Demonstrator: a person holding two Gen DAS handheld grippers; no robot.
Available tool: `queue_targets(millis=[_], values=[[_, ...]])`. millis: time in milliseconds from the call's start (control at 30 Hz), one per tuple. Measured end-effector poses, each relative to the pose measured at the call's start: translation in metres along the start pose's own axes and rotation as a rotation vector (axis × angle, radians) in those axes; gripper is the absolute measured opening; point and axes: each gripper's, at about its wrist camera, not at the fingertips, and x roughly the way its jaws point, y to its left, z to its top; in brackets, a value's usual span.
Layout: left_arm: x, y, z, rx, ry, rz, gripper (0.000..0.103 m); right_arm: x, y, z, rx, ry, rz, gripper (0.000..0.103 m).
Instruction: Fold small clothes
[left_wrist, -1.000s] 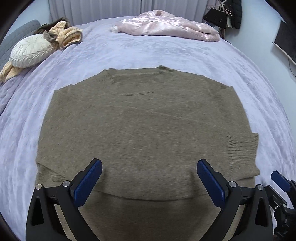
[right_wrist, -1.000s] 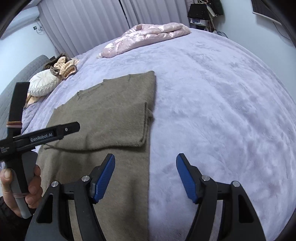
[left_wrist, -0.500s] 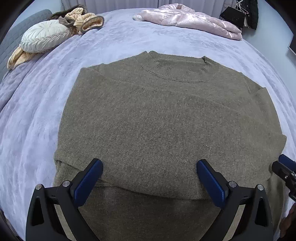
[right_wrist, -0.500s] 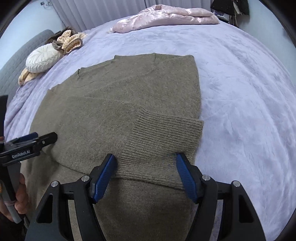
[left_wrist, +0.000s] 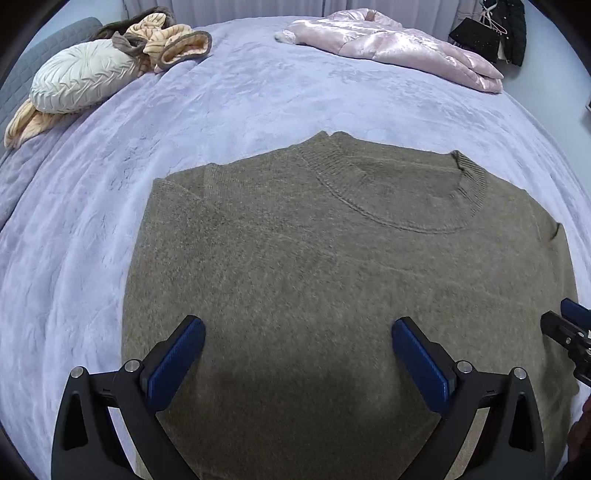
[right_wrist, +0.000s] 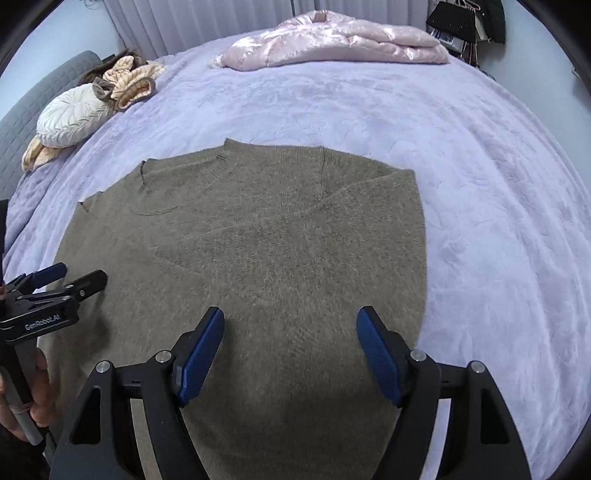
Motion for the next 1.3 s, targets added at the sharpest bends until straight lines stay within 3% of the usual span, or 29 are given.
queue_targets(millis=[233, 367, 433, 500, 633, 833, 1000, 1133, 1233, 1300], values=[[0.023, 0.015, 0.025, -0.009, -0.003, -0.015, 0.103, 0.034, -0.002, 0.028, 0.016, 0.03, -0.042, 0.084], [0.031, 0.024, 0.04, -0.018, 0.01, -0.012, 0.103, 0.049, -0.003, 0.044, 0.031, 0.052, -0.04, 0.096], [0.029, 0.031, 0.048, -0.038, 0.03, -0.008, 0.103, 0.054, -0.005, 0.048, 0.038, 0.06, -0.039, 0.1], [0.013, 0.036, 0.048, -0.065, -0.005, -0.035, 0.103, 0.054, -0.007, 0.051, 0.057, 0.082, -0.048, 0.101], [-0.009, 0.025, 0.028, -0.056, -0.006, -0.107, 0.103, 0.024, 0.005, 0.049, 0.078, -0.006, -0.049, 0.101], [-0.025, -0.009, -0.014, 0.06, -0.017, -0.067, 0.103, 0.003, 0.044, 0.022, 0.0, -0.027, -0.002, 0.101], [-0.014, -0.008, -0.025, 0.068, 0.011, -0.042, 0.103, 0.006, 0.067, 0.0, -0.054, -0.004, -0.003, 0.101], [-0.036, 0.0, -0.038, 0.052, 0.005, -0.057, 0.103, 0.016, 0.069, -0.017, -0.108, 0.028, -0.072, 0.101], [-0.048, -0.005, -0.058, 0.063, 0.001, -0.107, 0.103, -0.002, 0.061, -0.028, -0.07, -0.006, -0.054, 0.101], [-0.051, -0.014, -0.072, 0.099, -0.001, -0.074, 0.103, -0.013, 0.061, -0.038, -0.052, -0.026, -0.031, 0.101]])
